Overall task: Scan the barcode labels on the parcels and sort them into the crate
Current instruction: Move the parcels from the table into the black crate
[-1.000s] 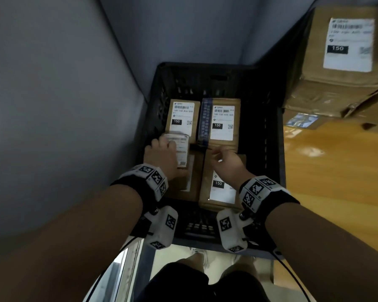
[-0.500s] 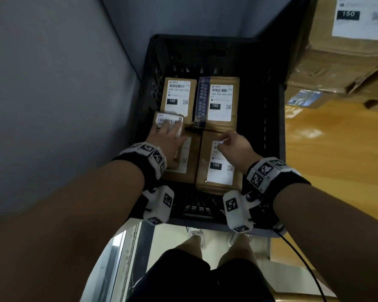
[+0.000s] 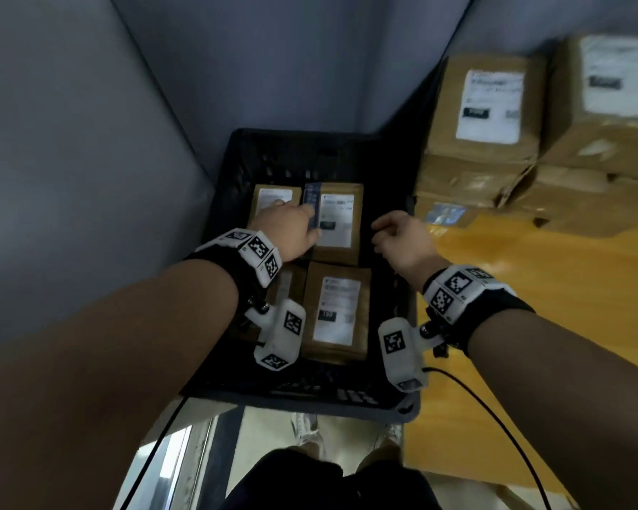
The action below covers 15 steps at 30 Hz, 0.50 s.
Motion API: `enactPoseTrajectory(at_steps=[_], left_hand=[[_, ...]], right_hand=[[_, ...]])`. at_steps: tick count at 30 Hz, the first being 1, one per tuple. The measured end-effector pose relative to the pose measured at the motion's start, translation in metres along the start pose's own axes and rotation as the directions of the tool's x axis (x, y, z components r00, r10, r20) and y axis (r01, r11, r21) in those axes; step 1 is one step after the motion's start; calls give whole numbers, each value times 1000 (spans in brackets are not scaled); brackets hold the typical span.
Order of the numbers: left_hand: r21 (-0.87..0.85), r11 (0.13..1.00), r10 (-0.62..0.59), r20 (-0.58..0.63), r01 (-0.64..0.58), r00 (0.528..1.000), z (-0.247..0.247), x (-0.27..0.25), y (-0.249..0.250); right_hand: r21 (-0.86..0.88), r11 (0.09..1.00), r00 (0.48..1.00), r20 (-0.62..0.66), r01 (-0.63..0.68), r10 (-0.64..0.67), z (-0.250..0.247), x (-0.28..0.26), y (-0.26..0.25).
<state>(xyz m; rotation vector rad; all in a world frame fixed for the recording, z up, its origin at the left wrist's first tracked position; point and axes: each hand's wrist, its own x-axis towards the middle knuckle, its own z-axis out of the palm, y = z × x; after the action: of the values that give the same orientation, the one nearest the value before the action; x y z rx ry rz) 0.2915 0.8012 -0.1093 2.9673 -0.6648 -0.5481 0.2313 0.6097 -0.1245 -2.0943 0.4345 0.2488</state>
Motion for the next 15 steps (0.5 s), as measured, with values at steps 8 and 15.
enactPoseTrajectory(at_steps=[8, 15], left_hand=[[-350, 937, -32, -100, -5, 994, -63, 35, 94], [-691, 709, -180, 19, 143, 983, -74, 72, 155]], right_hand=[[-13, 992, 965, -231, 123, -123, -132, -15, -11], [-12, 990, 944, -297, 144, -141, -203, -19, 16]])
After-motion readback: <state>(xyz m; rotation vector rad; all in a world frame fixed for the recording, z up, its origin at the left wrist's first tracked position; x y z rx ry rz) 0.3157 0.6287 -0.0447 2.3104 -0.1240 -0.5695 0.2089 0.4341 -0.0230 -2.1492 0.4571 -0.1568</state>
